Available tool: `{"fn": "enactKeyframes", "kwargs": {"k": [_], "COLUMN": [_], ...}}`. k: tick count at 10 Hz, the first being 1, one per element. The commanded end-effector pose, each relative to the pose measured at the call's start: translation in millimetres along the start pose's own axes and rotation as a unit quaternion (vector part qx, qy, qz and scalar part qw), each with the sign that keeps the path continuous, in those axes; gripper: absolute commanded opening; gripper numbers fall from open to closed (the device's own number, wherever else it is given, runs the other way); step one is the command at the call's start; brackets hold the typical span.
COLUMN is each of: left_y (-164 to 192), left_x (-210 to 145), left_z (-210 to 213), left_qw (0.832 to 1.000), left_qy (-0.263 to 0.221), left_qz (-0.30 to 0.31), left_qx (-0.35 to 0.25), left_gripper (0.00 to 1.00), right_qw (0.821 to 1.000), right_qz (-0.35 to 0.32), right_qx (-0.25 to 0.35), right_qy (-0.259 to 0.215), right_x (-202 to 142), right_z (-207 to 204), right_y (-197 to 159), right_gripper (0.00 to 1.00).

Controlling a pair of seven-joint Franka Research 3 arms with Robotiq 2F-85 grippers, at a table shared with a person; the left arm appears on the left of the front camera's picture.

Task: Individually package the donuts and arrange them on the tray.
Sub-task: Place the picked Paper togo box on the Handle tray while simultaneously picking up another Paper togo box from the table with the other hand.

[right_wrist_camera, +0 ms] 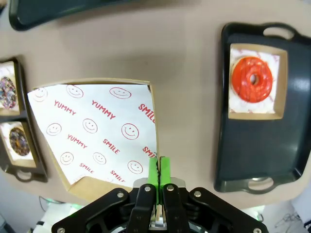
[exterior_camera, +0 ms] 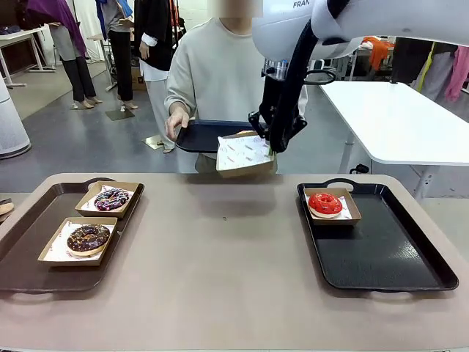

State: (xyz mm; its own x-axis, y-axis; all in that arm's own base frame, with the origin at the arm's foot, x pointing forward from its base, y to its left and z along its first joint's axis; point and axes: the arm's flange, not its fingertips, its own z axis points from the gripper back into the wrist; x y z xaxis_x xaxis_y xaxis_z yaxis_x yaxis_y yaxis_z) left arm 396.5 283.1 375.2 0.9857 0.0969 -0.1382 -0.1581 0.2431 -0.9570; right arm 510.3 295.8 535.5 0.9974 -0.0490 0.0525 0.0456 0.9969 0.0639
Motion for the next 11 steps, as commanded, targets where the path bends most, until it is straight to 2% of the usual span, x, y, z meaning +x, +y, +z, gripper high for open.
{"fn": "enactKeyframes", "kwargs": {"k": [1,7,9,11], "left_y": [-4.2,-0.7,-0.7,-0.7], "left_x": [-0.6,-0.9,-0.9,-0.9], "left_z": [3.5,3.1,3.1,3.1], "left_qw": [1.0,1.0,1.0,1.0], "left_qy": [-0.006,-0.003,-0.003,-0.003], "left_qz": [-0.025,-0.007,-0.007,-0.007], "left_qx": [-0.012,-0.002,-0.002,-0.002], "left_gripper": [1.0,1.0,1.0,1.0], "right_qw": [1.0,0.999,1.0,0.999], "right_qz": [-0.023,-0.03,-0.022,-0.03], "right_qx": [-0.012,-0.011,0.002,0.003], "right_qy": [-0.004,0.006,0.012,0.008], "right_x": [19.1,54.2,59.4,48.6], "right_z": [2.2,-8.0,-13.0,-12.5], "right_y": [7.9,-1.4,-3.8,-7.6], "right_gripper": [0.0,0.0,0.0,0.0]}}
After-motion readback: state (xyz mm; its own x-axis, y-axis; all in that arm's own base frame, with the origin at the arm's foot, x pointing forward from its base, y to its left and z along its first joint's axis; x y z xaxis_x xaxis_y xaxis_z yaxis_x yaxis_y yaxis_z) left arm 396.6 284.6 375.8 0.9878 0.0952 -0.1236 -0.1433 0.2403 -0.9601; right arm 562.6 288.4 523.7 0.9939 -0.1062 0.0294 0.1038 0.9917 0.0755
